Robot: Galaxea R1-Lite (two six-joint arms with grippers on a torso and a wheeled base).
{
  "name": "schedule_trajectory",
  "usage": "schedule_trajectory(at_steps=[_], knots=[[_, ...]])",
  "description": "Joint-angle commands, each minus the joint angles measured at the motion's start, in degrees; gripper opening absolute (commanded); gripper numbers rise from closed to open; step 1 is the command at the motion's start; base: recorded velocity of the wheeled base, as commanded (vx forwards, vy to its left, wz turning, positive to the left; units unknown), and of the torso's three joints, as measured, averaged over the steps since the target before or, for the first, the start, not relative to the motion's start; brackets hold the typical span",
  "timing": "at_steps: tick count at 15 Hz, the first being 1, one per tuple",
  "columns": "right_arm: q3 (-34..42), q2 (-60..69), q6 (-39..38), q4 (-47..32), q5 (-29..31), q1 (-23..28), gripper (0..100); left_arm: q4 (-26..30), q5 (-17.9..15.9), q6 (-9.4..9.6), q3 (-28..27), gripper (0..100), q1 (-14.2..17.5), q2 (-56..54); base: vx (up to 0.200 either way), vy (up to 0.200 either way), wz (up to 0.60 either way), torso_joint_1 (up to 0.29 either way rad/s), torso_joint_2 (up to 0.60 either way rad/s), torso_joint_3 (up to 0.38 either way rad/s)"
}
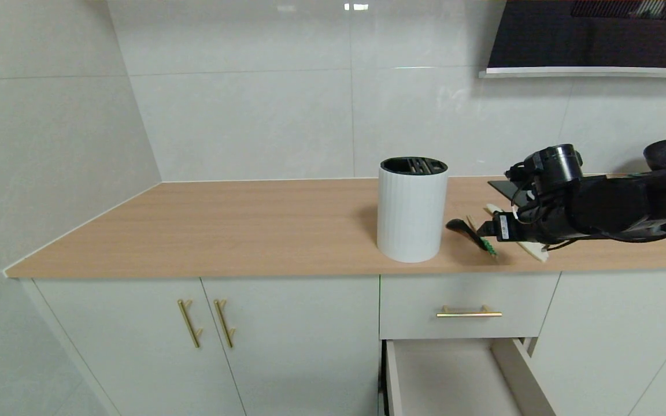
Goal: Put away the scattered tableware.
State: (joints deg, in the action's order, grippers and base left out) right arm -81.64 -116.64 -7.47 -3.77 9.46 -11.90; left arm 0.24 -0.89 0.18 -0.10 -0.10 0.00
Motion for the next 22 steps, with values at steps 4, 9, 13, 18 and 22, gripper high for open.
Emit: schedule_trajectory(at_steps=[4,9,13,18,22], knots=[[-1.59,-7.02,-0.09,3.06,1.17,0.38,100,0.02,0.01,-0.01,0.01,100,0.01,0.0,0.0,0.0,0.0,0.0,0.0,0.0],[-2.21,-9.22,-1.05,5.0,1.26,0.47,100,0.02,0.01,-0.01,0.01,100,0.01,0.0,0.0,0.0,0.0,0.0,0.0,0.0],[-2.82,-10.1,-1.4,5.0,1.17,0.47,100,0.02,0.01,-0.01,0.01,100,0.01,0.0,0.0,0.0,0.0,0.0,0.0,0.0],[-3.17,-11.07,-1.4,4.91,1.17,0.47,0,0.02,0.01,-0.01,0.01,100,0.01,0.0,0.0,0.0,0.0,0.0,0.0,0.0],[-3.17,-10.36,-1.84,4.91,1.26,0.47,0,0.02,0.01,-0.01,0.01,100,0.01,0.0,0.0,0.0,0.0,0.0,0.0,0.0]])
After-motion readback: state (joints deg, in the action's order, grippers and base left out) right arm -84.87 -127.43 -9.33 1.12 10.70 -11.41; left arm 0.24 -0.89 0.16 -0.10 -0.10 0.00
